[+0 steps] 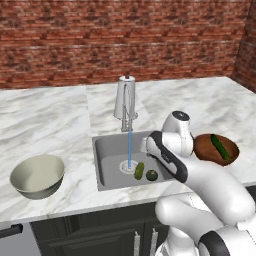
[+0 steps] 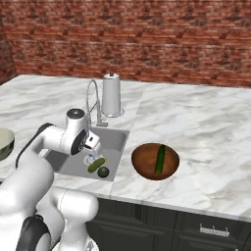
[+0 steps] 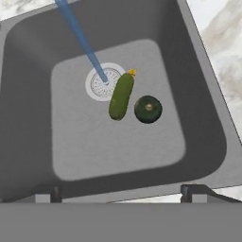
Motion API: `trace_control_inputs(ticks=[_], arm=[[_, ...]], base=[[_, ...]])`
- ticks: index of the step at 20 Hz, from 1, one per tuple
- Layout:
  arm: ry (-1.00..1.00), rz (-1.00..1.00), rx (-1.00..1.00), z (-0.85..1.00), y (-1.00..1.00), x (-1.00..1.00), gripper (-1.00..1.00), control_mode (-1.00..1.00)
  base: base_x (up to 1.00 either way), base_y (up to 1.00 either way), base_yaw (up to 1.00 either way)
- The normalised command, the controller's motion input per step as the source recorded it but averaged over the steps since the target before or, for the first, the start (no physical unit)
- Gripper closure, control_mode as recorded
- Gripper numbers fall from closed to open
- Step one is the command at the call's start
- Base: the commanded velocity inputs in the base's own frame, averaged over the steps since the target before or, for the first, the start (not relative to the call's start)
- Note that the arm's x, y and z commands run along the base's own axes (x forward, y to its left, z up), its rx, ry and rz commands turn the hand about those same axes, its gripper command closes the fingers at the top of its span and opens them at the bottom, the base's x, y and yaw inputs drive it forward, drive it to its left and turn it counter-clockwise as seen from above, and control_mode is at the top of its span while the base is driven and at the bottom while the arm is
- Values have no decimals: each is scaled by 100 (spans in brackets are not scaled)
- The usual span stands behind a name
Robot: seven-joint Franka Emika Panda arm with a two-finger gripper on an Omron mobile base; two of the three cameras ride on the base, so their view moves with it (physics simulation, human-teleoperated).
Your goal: Pick the cucumbers from the sink and place them in one bowl. Place the squash in the other bowl. Then turn off the sink faucet.
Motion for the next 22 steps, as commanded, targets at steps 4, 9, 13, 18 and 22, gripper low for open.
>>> trace_control_inputs(ticks=[4,9,13,18,22], arm=[[0,0,-2,-8,6,30,-100,-100],[0,0,-2,-8,0,17,-100,-100],[0,0,-1,-19,0,17,-100,-100],[0,-2,-1,-28,0,16,-100,-100],[0,-2,-1,-31,0,16,-100,-100]], base=[[0,0,0],[0,0,0],[0,0,0],[0,0,0],[0,0,0]])
